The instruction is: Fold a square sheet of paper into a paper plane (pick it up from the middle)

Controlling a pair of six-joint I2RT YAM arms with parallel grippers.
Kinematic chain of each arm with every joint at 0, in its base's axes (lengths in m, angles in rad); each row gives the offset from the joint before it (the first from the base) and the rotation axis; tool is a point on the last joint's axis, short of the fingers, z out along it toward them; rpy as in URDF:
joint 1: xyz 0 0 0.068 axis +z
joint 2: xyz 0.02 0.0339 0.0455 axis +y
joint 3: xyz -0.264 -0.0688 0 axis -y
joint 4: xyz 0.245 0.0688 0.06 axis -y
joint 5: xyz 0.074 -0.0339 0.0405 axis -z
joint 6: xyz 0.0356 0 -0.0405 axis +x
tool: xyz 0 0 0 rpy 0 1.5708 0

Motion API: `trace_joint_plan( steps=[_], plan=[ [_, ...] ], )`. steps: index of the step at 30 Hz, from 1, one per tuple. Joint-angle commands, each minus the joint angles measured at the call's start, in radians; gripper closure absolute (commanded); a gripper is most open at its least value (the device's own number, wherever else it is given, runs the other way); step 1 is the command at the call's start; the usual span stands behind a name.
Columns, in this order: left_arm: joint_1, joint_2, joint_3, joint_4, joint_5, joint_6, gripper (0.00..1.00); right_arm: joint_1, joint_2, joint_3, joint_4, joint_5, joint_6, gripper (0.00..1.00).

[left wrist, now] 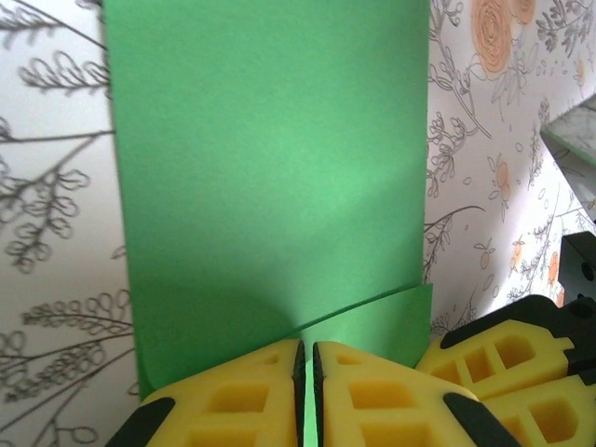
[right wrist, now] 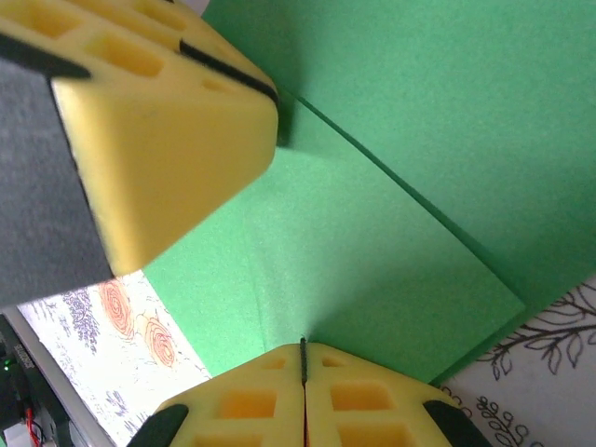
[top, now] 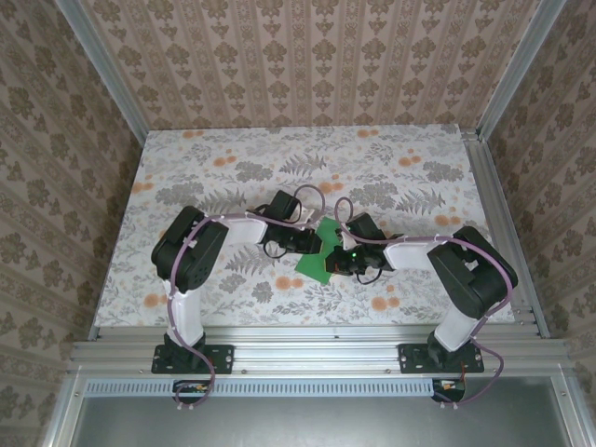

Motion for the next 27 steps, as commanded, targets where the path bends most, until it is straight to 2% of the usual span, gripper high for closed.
trace_joint_plan(
  steps=[1, 9, 17, 22, 27],
  plan=[
    [0.061, 0.061, 0.023, -0.074, -0.173, 0.034, 0.85, 0.007, 0.031, -0.059, -0.144, 0.034, -0.026, 0.9],
    [0.084, 0.077, 0.105, -0.12, -0.196, 0.062, 0.84, 0.008, 0.031, -0.064, -0.128, 0.014, -0.026, 0.9],
    [0.108, 0.049, 0.15, -0.153, -0.167, 0.077, 0.81, 0.01, 0.028, -0.054, -0.117, -0.006, -0.022, 0.9],
    [0.107, -0.035, 0.132, -0.16, -0.145, 0.064, 0.79, 0.01, 0.003, -0.032, -0.119, -0.024, -0.017, 0.89],
    [0.08, -0.131, 0.071, -0.149, -0.101, 0.01, 0.71, 0.006, -0.03, -0.006, -0.113, -0.049, -0.002, 0.85]
  ],
)
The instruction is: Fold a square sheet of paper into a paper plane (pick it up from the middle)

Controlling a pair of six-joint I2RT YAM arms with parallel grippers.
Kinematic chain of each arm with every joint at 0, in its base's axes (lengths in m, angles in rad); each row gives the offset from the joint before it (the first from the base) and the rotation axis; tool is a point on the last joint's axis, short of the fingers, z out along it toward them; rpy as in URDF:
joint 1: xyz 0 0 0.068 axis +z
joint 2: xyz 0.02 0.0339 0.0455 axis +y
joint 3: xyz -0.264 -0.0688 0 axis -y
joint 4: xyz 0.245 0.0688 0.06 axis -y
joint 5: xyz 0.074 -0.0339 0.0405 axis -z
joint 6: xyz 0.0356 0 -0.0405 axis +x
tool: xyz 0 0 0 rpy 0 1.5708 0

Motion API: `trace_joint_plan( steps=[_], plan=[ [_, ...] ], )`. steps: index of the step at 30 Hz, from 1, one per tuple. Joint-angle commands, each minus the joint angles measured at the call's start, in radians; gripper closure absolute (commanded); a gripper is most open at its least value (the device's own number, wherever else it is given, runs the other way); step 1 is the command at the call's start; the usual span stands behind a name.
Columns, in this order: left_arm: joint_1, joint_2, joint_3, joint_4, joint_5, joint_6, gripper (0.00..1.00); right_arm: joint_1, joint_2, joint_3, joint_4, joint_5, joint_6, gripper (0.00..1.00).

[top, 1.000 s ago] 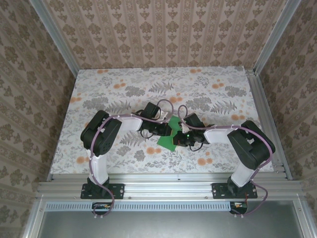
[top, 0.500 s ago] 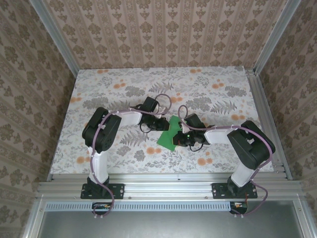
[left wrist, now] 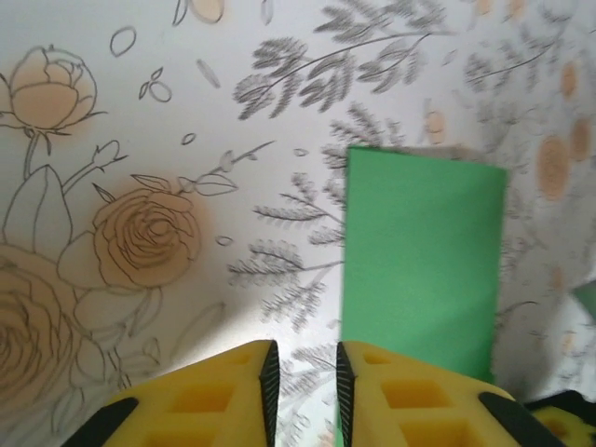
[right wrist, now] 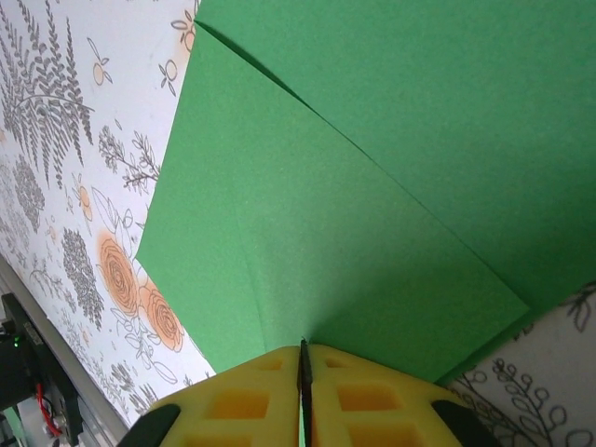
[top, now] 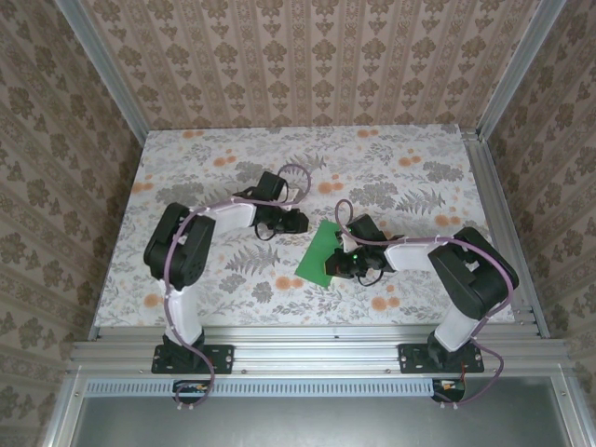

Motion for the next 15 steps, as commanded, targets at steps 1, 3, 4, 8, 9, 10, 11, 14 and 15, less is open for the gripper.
trace_joint_plan(
  steps=[1, 3, 4, 8, 9, 10, 11, 14, 15],
  plan=[
    [-0.027, -0.095, -0.039, -0.026, 0.024, -0.028, 0.7, 0.001, -0.024, 0.006, -0.094, -0.01, 0.004, 0.84],
    [-0.05, -0.135, -0.069, -0.032, 0.016, -0.043, 0.67, -0.007, -0.047, 0.006, -0.075, -0.023, 0.022, 0.81],
    [-0.056, -0.151, -0.079, -0.036, 0.01, -0.05, 0.66, -0.012, -0.055, 0.006, -0.07, -0.028, 0.028, 0.81],
    [-0.085, -0.198, -0.13, -0.044, -0.022, -0.09, 0.61, -0.026, -0.111, 0.003, -0.086, -0.02, 0.04, 0.77],
    [-0.093, -0.203, -0.142, -0.038, -0.023, -0.098, 0.6, -0.035, -0.128, 0.0, -0.094, -0.018, 0.041, 0.76],
    [-0.1, -0.206, -0.156, -0.025, -0.023, -0.105, 0.6, -0.042, -0.142, -0.005, -0.098, -0.012, 0.041, 0.75],
    [-0.109, -0.21, -0.171, -0.009, -0.023, -0.117, 0.6, -0.05, -0.156, -0.011, -0.106, -0.004, 0.042, 0.74],
    [-0.138, -0.2, -0.191, 0.021, -0.019, -0.131, 0.6, -0.083, -0.193, -0.027, -0.127, 0.009, 0.037, 0.72],
    [-0.145, -0.19, -0.196, 0.024, -0.019, -0.134, 0.6, -0.094, -0.198, -0.029, -0.132, 0.014, 0.035, 0.7]
  ],
)
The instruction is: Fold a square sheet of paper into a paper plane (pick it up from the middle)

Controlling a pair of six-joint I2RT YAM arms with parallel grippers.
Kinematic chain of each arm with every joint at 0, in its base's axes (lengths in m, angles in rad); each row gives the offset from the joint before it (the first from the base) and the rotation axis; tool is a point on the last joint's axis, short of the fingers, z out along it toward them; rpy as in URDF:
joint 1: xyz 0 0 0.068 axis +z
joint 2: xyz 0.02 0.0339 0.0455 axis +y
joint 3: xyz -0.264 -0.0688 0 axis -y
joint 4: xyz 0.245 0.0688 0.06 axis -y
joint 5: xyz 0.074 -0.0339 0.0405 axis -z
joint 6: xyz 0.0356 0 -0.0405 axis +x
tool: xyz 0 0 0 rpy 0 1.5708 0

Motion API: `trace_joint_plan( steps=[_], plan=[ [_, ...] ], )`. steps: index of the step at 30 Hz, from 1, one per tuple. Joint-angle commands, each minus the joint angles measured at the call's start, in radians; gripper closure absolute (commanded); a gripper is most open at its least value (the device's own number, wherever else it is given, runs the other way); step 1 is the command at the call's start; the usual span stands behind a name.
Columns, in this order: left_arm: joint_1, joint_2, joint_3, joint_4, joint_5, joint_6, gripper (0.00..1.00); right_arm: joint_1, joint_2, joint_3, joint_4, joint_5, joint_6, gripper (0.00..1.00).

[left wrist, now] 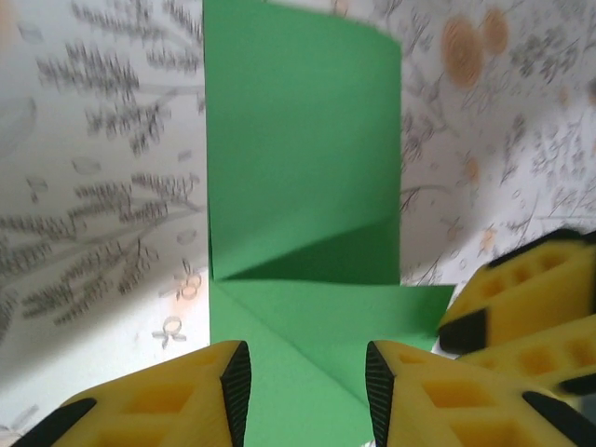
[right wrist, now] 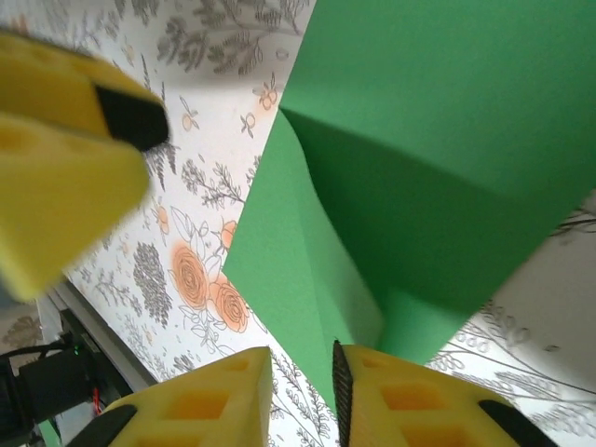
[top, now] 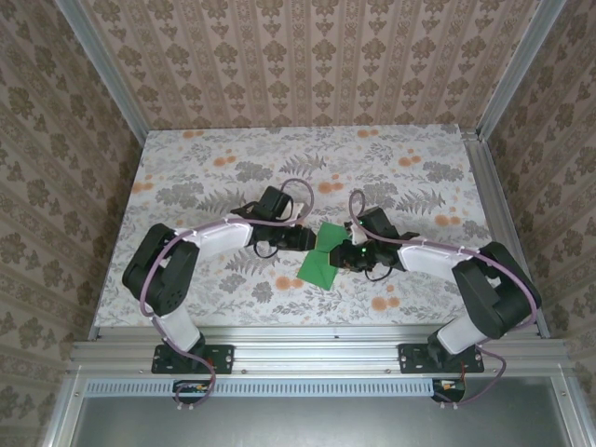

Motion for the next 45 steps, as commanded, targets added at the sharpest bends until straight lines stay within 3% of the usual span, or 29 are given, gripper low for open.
trace_joint_plan(
  steps=[1, 16, 21, 27, 32, 40, 45],
  plan=[
    [-0.024, 0.008, -0.02, 0.029, -0.003, -0.043, 0.6, -0.032, -0.033, -0.022, -0.056, 0.02, 0.003, 0.68],
    [-0.04, 0.078, -0.043, 0.093, 0.02, -0.046, 0.59, -0.03, 0.086, 0.009, 0.11, -0.094, 0.031, 0.65],
    [-0.039, 0.068, -0.039, 0.083, 0.013, -0.044, 0.57, -0.003, 0.143, 0.023, 0.147, -0.104, 0.043, 0.73],
    [-0.023, -0.012, -0.073, 0.062, -0.023, -0.07, 0.48, 0.009, 0.158, 0.033, 0.153, -0.113, 0.042, 0.87],
    [0.004, -0.105, -0.155, 0.137, -0.01, -0.172, 0.42, 0.008, 0.12, 0.028, 0.17, -0.135, 0.056, 0.93],
    [0.01, -0.174, -0.295, 0.404, 0.032, -0.435, 0.4, 0.006, 0.066, -0.012, 0.275, -0.192, 0.124, 0.97],
    [0.015, -0.18, -0.323, 0.495, 0.024, -0.514, 0.4, 0.003, 0.043, -0.035, 0.327, -0.213, 0.156, 0.97]
  ],
)
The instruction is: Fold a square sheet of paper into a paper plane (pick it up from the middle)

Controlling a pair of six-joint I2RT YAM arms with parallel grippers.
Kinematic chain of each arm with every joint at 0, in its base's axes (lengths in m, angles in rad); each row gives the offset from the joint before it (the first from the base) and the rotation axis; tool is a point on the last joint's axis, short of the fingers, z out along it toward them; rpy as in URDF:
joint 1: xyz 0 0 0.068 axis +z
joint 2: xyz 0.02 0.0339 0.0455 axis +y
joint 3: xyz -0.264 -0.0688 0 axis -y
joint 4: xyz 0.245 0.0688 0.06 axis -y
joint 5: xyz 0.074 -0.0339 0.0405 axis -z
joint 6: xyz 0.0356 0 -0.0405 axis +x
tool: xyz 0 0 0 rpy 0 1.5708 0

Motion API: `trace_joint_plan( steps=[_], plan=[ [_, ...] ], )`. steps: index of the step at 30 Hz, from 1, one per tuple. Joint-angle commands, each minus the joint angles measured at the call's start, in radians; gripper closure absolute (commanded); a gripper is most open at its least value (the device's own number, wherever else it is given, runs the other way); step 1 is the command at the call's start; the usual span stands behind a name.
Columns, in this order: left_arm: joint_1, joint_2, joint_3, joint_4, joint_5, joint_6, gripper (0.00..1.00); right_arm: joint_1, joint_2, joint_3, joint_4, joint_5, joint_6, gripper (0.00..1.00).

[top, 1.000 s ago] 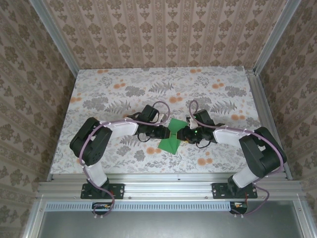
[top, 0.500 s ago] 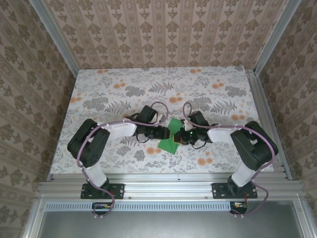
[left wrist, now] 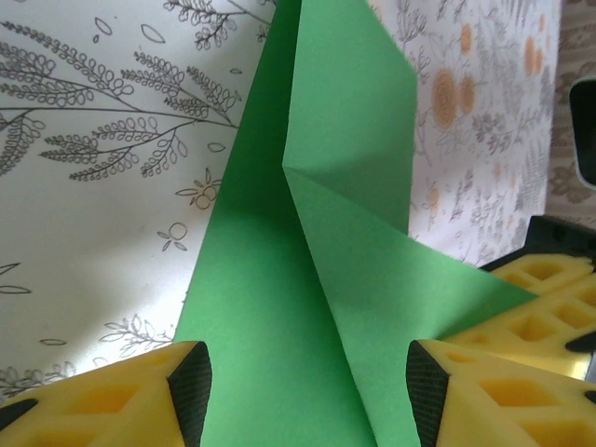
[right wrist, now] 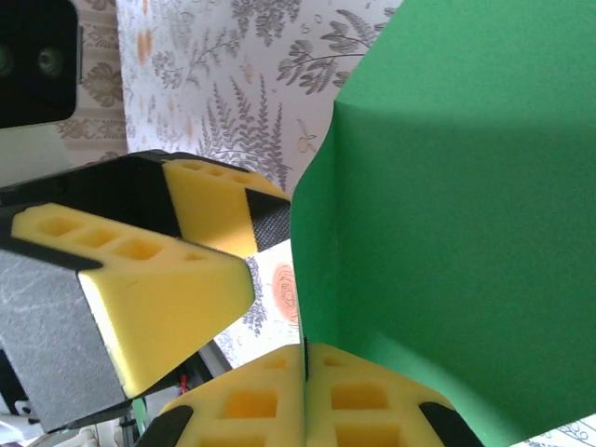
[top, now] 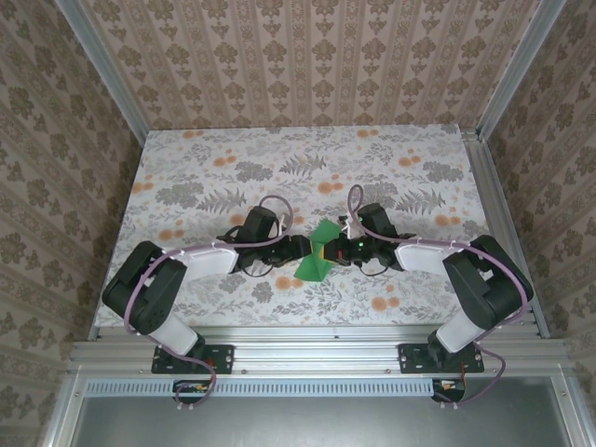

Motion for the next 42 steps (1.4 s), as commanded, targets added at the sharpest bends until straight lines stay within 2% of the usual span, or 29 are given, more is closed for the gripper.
trace_joint_plan(
  steps=[1, 9, 19, 28, 42],
  plan=[
    [0.006, -0.023, -0.01, 0.127, 0.012, -0.111, 0.4, -0.002, -0.034, -0.022, 0.059, -0.047, 0.038, 0.97],
    [0.008, 0.026, -0.03, 0.258, 0.018, -0.217, 0.41, -0.016, -0.058, -0.053, 0.129, -0.072, 0.083, 0.98],
    [0.008, 0.049, -0.01, 0.284, 0.017, -0.249, 0.41, -0.028, -0.079, -0.066, 0.178, -0.089, 0.118, 0.98],
    [0.006, 0.097, 0.01, 0.399, 0.047, -0.321, 0.44, -0.032, -0.073, -0.073, 0.237, -0.107, 0.154, 0.99],
    [0.008, 0.081, 0.02, 0.41, 0.077, -0.315, 0.52, -0.042, -0.048, -0.102, 0.24, -0.096, 0.146, 0.99]
  ],
)
